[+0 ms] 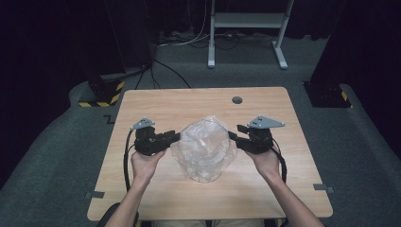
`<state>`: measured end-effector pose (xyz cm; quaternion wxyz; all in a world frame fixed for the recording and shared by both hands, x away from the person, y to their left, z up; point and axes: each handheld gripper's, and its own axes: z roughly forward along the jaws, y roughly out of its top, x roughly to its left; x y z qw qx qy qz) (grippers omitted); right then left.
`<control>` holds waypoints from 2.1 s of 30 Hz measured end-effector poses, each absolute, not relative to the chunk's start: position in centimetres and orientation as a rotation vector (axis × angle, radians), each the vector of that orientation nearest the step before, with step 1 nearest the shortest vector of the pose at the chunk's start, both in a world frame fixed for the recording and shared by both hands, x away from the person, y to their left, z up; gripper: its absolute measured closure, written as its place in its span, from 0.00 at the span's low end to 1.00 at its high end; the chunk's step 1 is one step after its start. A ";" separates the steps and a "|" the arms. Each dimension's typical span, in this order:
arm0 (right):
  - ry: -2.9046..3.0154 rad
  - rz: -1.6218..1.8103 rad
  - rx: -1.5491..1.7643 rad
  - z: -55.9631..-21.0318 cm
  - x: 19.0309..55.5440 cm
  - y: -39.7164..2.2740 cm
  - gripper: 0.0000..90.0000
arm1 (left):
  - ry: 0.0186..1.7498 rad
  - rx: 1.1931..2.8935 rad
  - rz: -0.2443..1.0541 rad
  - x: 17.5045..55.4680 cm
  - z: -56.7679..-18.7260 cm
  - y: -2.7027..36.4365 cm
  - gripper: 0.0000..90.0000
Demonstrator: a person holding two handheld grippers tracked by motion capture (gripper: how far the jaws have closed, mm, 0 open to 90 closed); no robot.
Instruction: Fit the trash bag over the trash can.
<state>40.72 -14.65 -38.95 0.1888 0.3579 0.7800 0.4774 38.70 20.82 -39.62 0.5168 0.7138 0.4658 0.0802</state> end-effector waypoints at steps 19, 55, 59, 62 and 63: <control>2.300 1.308 0.873 -39.4 38.0 -14.7 0.94 | 1.049 1.735 0.186 35.7 -39.2 21.4 0.88; 2.392 1.307 0.646 -39.4 33.5 -13.6 0.99 | 1.010 1.969 0.175 35.4 -40.9 19.9 1.00; 2.414 1.270 0.639 -39.5 33.5 -13.6 1.00 | 1.021 1.852 0.176 35.0 -40.6 20.9 0.83; 2.441 1.235 0.614 -39.6 33.4 -13.6 1.00 | 1.015 1.796 0.172 34.7 -40.6 21.3 0.69; 2.455 1.220 0.606 -39.7 33.4 -13.5 1.00 | 1.009 1.797 0.176 34.6 -40.6 21.3 0.67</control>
